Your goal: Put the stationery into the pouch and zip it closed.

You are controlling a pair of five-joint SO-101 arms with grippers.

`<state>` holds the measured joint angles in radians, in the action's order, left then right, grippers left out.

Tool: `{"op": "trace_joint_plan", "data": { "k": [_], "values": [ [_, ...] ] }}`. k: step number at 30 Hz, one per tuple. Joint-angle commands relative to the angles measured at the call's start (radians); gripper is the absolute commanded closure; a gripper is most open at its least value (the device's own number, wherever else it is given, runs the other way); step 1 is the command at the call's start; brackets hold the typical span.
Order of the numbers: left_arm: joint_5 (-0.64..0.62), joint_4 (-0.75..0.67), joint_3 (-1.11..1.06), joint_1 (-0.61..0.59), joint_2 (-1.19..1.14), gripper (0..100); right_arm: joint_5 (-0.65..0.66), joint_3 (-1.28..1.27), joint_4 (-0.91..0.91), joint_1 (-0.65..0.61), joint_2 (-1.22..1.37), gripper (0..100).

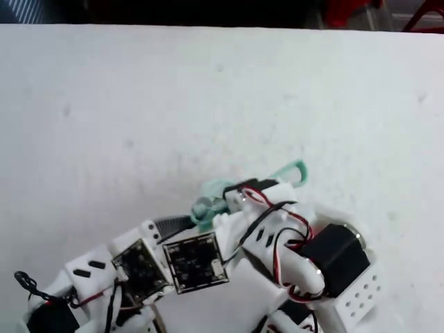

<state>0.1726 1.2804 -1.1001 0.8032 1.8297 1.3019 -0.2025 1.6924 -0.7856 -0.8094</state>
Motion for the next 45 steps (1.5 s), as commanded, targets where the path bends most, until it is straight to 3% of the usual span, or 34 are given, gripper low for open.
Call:
{"op": "trace_joint_plan", "data": {
  "k": [1,9,14,20,23,25,33,40,45],
  "values": [
    [0.012,-0.006,0.046,0.041,-0.005,85,0.003,0.000,-0.025,-0.056,0.013,98.1],
    [0.008,-0.031,0.048,-0.157,-0.005,85,0.011,0.002,-0.028,-0.056,0.013,98.1],
    [0.008,-0.061,0.008,-0.104,-0.005,85,0.035,0.002,-0.031,-0.061,0.013,98.1],
    [0.015,-0.157,-0.129,0.059,-0.005,86,0.023,0.002,-0.073,-0.056,0.013,98.1],
    [0.015,-0.160,-0.118,0.097,-0.005,93,-0.021,0.000,-0.084,-0.054,0.013,98.1],
    [0.015,-0.157,-0.107,0.094,-0.005,98,-0.052,0.000,-0.105,-0.028,0.013,98.1],
    [0.015,-0.158,-0.104,0.094,-0.005,98,-0.170,0.002,-0.131,0.022,0.012,96.8],
    [0.015,-0.190,-0.110,0.008,-0.005,98,-0.262,0.002,-0.136,0.015,-0.120,73.3],
    [0.009,-0.219,-0.121,-0.059,-0.005,98,-0.270,-0.002,-0.163,-0.062,-0.242,78.9]
  ]
}}
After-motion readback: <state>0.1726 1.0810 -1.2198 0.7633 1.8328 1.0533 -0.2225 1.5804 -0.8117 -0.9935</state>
